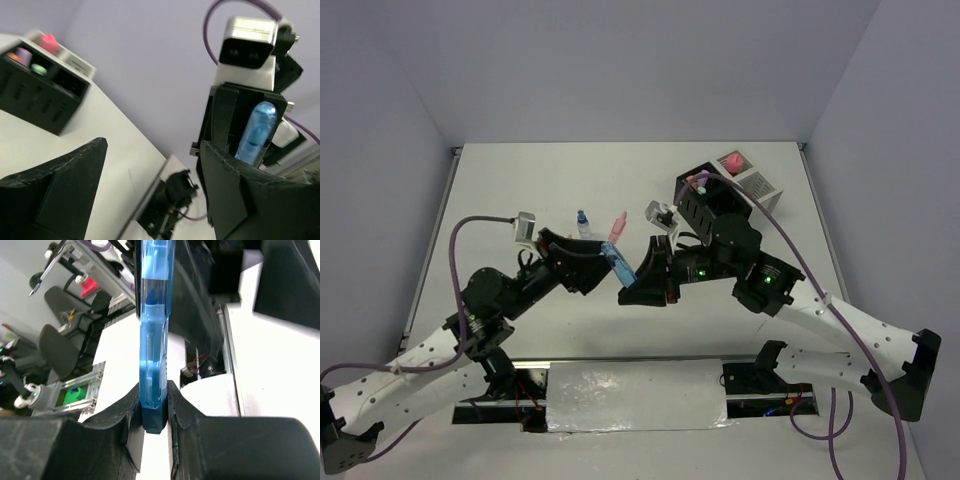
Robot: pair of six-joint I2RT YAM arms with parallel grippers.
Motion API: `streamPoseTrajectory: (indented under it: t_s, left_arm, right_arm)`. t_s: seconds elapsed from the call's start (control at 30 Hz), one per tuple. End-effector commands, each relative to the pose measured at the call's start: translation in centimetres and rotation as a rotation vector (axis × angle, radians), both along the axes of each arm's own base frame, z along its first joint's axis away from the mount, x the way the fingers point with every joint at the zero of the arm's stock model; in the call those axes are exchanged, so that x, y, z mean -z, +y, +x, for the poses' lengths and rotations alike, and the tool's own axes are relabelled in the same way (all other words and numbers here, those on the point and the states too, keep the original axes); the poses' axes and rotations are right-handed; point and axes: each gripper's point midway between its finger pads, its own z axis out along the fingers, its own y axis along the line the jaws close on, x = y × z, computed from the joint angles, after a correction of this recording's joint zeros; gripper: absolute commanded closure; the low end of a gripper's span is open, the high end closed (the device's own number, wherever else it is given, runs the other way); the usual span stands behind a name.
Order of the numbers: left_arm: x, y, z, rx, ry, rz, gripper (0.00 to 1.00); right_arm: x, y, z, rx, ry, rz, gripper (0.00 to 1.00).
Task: Sort the stationery into containers
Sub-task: Close the pen cap on the pen.
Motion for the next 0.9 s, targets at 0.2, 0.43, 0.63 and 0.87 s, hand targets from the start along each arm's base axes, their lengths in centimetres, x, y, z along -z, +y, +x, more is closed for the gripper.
streamPoseTrajectory:
  t_s: [0.2, 0.43, 0.63, 0.87]
  left_arm:
    - [-5.4, 5.8, -2.7, -0.158, -0.388, 0.019, 0.11]
    - [-10.2, 5.4, -6.2, -0.034, -0.556, -0.039, 0.10]
    - [-10.6, 3.5, -3.4, -0.050, -0.434, 0.019, 0.17]
    - [-10.7, 1.4, -4.1, 0.068, -0.423, -0.016, 0.33]
  right_arm:
    - [-1.4, -1.4, 0.9, 0.093, -0.034, 0.047, 1.00]
    - [-1.0, -0.6, -0.6, -0.034, -0.031, 0.068, 1.00]
    - [-1.2, -0.7, -1.1, -0.059, -0.066, 0.074, 1.00]
    - [-1.9, -0.7, -1.3, -0.075, -0.101, 0.079, 1.00]
